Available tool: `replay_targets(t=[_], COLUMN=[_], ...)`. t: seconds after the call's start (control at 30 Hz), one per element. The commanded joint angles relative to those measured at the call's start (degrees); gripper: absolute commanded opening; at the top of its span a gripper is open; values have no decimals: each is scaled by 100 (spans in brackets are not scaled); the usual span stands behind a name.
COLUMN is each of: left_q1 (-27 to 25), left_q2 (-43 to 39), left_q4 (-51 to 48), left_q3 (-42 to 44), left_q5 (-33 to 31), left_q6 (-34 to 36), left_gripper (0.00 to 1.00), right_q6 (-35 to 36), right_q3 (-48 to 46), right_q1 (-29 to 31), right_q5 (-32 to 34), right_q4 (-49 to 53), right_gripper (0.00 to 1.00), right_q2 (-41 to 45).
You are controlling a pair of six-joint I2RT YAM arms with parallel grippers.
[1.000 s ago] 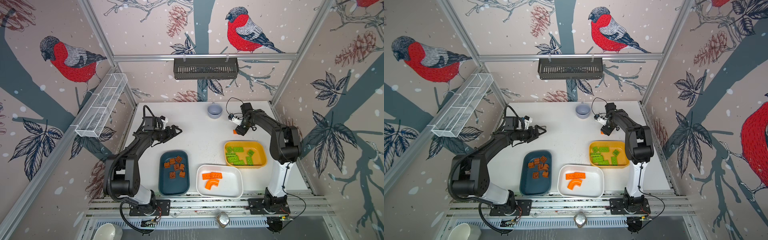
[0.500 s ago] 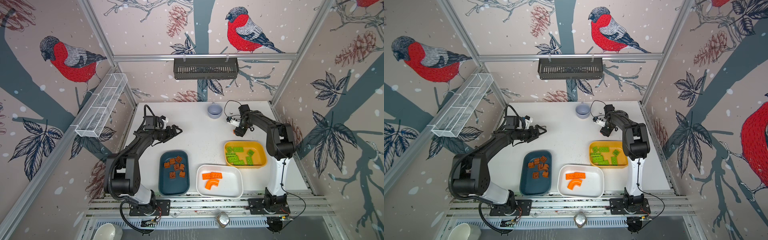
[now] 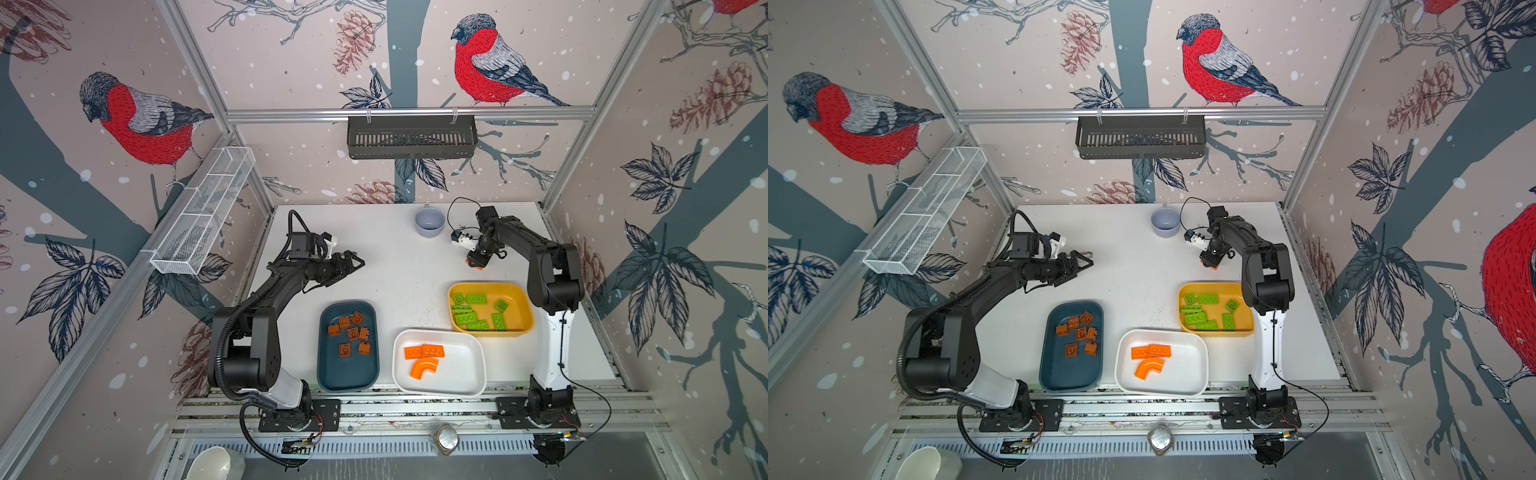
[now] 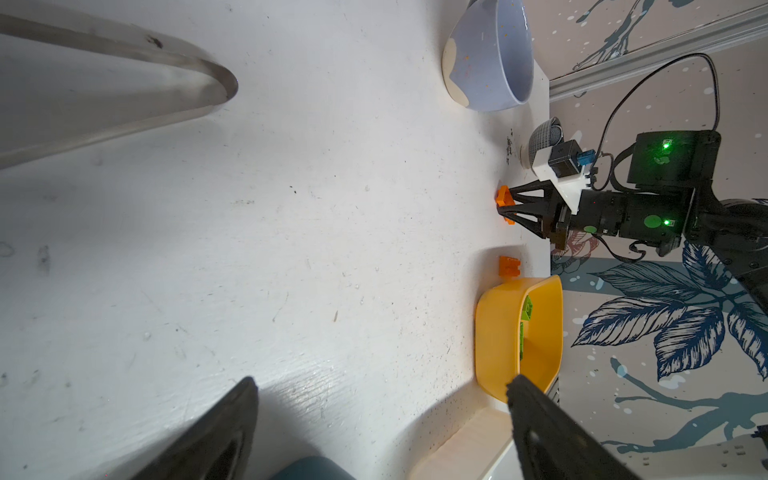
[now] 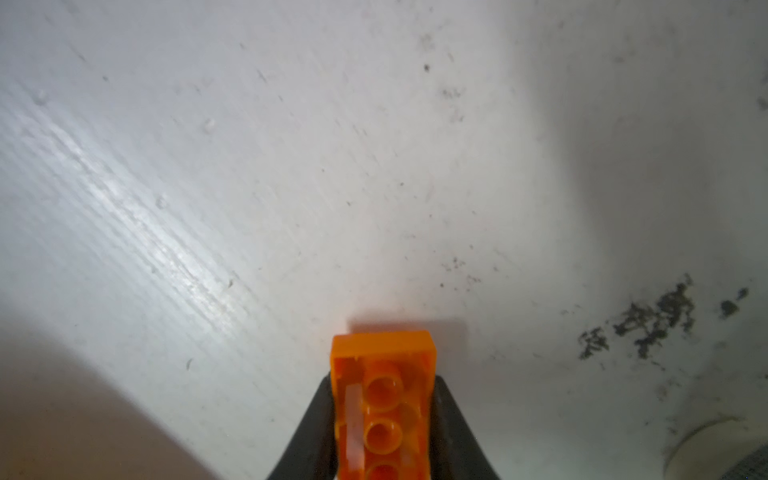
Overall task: Sort the legos into containers by color
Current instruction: 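Return the right gripper to the pile and grasp an orange 2x4 brick, then carry the orange brick over the white tray and release it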
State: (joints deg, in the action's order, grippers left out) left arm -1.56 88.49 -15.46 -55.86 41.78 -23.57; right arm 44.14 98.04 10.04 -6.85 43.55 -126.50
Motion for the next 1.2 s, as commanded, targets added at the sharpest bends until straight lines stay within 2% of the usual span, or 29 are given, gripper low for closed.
replay_targets(t=[0.0, 0.13, 0.3, 0.6, 0.73, 0.97, 1.17], left_q1=[-9, -8, -18, -236, -374, -422, -424], left_q2=[-16, -37, -68, -191, -196, -235, -357], left_q4=[-48, -149, -112, -49, 78, 87, -50], left_q3=[-49, -101, -101, -414, -390, -303, -247], left_q5=[-63, -92, -29, 317, 461, 507, 394], left_q6=[107, 152, 90, -50, -121, -38, 111], left_gripper=[93, 93, 93, 93, 92, 92, 92], right_q6=[-126, -184, -270, -1143, -1611, -2316, -2420], right_q3=[108, 135, -349, -1690, -2331, -3107, -3727], right_q1=[27, 129, 668, 2113, 2975, 4310, 4835], right_q5=[-52, -457, -685, -863, -849, -671, -688], right_q4=[280, 169, -95, -88, 48, 658, 839], right_gripper=[28, 28, 28, 28, 29, 29, 29], right_q2=[12, 471, 1413, 3008, 3657, 4151, 4326])
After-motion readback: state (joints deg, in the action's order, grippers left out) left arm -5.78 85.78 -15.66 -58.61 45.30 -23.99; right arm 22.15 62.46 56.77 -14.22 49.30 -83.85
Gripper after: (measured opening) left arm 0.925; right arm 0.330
